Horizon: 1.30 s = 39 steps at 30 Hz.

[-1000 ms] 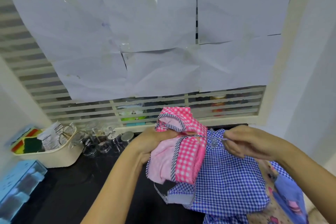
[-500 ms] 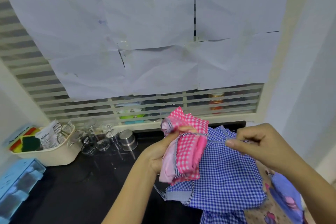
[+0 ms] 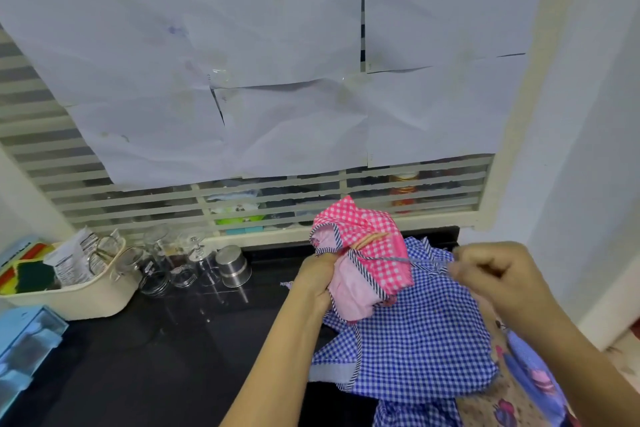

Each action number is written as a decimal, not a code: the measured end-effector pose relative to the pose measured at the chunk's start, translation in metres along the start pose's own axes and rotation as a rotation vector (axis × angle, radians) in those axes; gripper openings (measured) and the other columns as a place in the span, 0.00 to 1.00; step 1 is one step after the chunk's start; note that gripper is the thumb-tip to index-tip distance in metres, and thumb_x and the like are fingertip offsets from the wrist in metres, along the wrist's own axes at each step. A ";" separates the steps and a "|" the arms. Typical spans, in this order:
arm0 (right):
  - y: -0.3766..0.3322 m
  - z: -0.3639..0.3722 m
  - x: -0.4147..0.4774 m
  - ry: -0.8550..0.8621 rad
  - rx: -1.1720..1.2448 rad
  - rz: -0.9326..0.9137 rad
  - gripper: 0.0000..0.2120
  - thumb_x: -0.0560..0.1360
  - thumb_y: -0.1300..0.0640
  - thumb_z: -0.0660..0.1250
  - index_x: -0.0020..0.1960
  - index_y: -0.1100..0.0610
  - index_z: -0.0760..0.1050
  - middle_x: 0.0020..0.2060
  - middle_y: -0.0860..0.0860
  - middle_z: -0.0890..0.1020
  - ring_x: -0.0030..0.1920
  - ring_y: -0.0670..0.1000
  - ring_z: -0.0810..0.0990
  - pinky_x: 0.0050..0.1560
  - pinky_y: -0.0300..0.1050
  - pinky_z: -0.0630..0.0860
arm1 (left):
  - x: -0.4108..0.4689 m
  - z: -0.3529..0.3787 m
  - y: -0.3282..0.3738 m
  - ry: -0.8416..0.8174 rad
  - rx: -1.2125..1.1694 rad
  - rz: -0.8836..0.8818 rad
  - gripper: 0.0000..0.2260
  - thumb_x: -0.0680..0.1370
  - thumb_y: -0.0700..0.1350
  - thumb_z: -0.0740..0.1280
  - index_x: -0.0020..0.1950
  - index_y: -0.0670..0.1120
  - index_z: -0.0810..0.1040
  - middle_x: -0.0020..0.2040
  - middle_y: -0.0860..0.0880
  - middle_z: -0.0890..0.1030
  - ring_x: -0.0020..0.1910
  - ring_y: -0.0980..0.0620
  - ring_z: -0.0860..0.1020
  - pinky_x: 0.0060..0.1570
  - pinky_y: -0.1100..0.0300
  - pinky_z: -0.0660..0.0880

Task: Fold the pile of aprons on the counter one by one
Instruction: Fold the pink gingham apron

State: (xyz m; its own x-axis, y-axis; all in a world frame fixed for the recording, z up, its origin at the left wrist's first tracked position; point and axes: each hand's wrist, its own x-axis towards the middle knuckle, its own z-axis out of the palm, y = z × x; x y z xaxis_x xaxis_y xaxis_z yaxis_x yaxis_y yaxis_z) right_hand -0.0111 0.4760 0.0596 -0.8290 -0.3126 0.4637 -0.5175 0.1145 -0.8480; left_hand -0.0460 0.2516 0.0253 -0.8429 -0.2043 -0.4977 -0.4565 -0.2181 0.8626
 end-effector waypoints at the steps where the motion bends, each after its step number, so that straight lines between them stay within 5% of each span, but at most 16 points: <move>1: -0.003 -0.006 0.003 0.033 0.229 0.066 0.17 0.66 0.57 0.69 0.22 0.52 0.65 0.21 0.47 0.64 0.24 0.48 0.58 0.28 0.40 0.58 | 0.001 0.000 0.000 -0.013 -0.012 -0.011 0.10 0.80 0.37 0.63 0.39 0.40 0.76 0.40 0.42 0.78 0.38 0.47 0.75 0.51 0.51 0.74; 3: -0.007 -0.011 0.005 0.074 0.608 0.173 0.10 0.58 0.52 0.72 0.27 0.59 0.78 0.22 0.53 0.73 0.21 0.48 0.57 0.25 0.37 0.58 | 0.001 0.003 0.001 -0.056 -0.026 -0.024 0.09 0.80 0.37 0.63 0.40 0.40 0.76 0.41 0.42 0.78 0.39 0.47 0.75 0.50 0.50 0.74; 6: 0.000 -0.010 0.012 0.144 0.926 0.284 0.17 0.56 0.58 0.73 0.45 0.59 0.85 0.51 0.58 0.84 0.20 0.41 0.66 0.19 0.30 0.64 | 0.003 0.009 0.002 -0.150 -0.129 -0.044 0.11 0.81 0.37 0.60 0.39 0.39 0.77 0.37 0.42 0.80 0.35 0.48 0.78 0.43 0.56 0.76; 8: -0.004 -0.003 0.024 0.033 1.195 0.262 0.22 0.69 0.62 0.71 0.64 0.60 0.77 0.69 0.56 0.71 0.40 0.43 0.81 0.37 0.29 0.77 | 0.000 0.017 0.004 -0.209 -0.184 -0.041 0.10 0.80 0.40 0.61 0.41 0.40 0.78 0.37 0.43 0.81 0.38 0.48 0.79 0.44 0.56 0.77; 10: 0.000 0.006 0.036 -0.016 1.225 0.201 0.28 0.77 0.57 0.67 0.73 0.63 0.62 0.75 0.57 0.60 0.68 0.53 0.72 0.67 0.40 0.68 | -0.004 0.024 0.008 -0.205 -0.138 -0.019 0.08 0.80 0.43 0.63 0.43 0.42 0.77 0.40 0.44 0.79 0.40 0.48 0.77 0.46 0.54 0.76; 13: 0.010 0.015 0.047 0.166 1.109 0.320 0.44 0.55 0.43 0.82 0.67 0.58 0.73 0.69 0.54 0.72 0.67 0.53 0.73 0.64 0.47 0.72 | 0.000 0.032 0.014 -0.075 -0.166 0.062 0.03 0.79 0.41 0.64 0.46 0.43 0.75 0.42 0.46 0.79 0.40 0.50 0.77 0.42 0.57 0.76; 16: 0.018 0.024 0.059 0.317 1.141 0.428 0.50 0.45 0.38 0.82 0.65 0.50 0.75 0.66 0.54 0.75 0.61 0.52 0.78 0.51 0.47 0.81 | 0.000 0.040 0.018 0.136 -0.221 0.182 0.07 0.77 0.35 0.64 0.40 0.44 0.73 0.39 0.46 0.77 0.37 0.49 0.76 0.39 0.57 0.75; 20: 0.030 0.027 0.069 0.328 0.966 0.482 0.42 0.60 0.39 0.73 0.72 0.40 0.64 0.72 0.59 0.66 0.68 0.56 0.72 0.57 0.49 0.78 | -0.008 0.046 0.013 0.188 -0.290 0.293 0.12 0.74 0.28 0.63 0.35 0.42 0.74 0.32 0.47 0.77 0.32 0.52 0.74 0.30 0.63 0.72; 22: 0.034 0.028 0.070 0.272 0.827 0.459 0.50 0.56 0.39 0.77 0.74 0.45 0.62 0.69 0.62 0.68 0.68 0.60 0.70 0.62 0.50 0.74 | -0.008 0.043 0.013 0.195 -0.316 0.279 0.11 0.74 0.28 0.63 0.37 0.42 0.76 0.34 0.47 0.79 0.33 0.51 0.75 0.29 0.64 0.73; 25: 0.037 0.021 0.070 0.123 0.537 0.474 0.61 0.47 0.32 0.79 0.74 0.54 0.63 0.58 0.44 0.80 0.64 0.54 0.76 0.63 0.48 0.74 | -0.003 0.037 0.013 0.176 -0.298 0.250 0.08 0.75 0.29 0.63 0.41 0.41 0.77 0.37 0.45 0.79 0.34 0.51 0.76 0.31 0.62 0.74; 29: 0.029 0.019 0.072 -0.239 0.103 0.526 0.55 0.61 0.43 0.74 0.78 0.50 0.45 0.72 0.38 0.59 0.67 0.41 0.68 0.57 0.30 0.71 | 0.001 0.028 0.014 0.116 -0.213 0.262 0.10 0.76 0.31 0.65 0.55 0.40 0.77 0.44 0.45 0.81 0.38 0.51 0.79 0.30 0.64 0.75; 33: 0.020 0.037 0.073 -0.408 -0.151 0.505 0.59 0.60 0.44 0.77 0.78 0.47 0.41 0.68 0.37 0.67 0.64 0.39 0.71 0.65 0.36 0.69 | 0.001 0.022 0.014 0.027 0.058 0.351 0.07 0.78 0.36 0.63 0.47 0.46 0.79 0.43 0.48 0.83 0.40 0.54 0.80 0.33 0.66 0.75; 36: 0.015 0.053 0.076 -0.234 -0.367 0.459 0.54 0.65 0.46 0.76 0.78 0.52 0.44 0.61 0.44 0.75 0.61 0.46 0.75 0.57 0.32 0.67 | 0.003 0.023 0.013 -0.040 0.220 0.413 0.10 0.78 0.33 0.61 0.53 0.45 0.78 0.46 0.49 0.82 0.44 0.55 0.80 0.36 0.69 0.76; 39: 0.014 0.061 0.076 0.022 -0.297 0.423 0.46 0.73 0.48 0.70 0.78 0.48 0.41 0.51 0.47 0.79 0.49 0.48 0.80 0.44 0.30 0.72 | 0.005 0.024 0.018 -0.041 0.256 0.463 0.15 0.78 0.29 0.55 0.56 0.39 0.78 0.49 0.45 0.82 0.45 0.52 0.80 0.41 0.67 0.78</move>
State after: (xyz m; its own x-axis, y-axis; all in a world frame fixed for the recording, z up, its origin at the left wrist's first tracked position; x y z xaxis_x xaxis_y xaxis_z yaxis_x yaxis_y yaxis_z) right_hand -0.0683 0.3967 0.0671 -0.9813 -0.1619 0.1041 -0.1715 0.4900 -0.8547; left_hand -0.0656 0.2691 0.0405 -0.9808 -0.1856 -0.0597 -0.0842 0.1273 0.9883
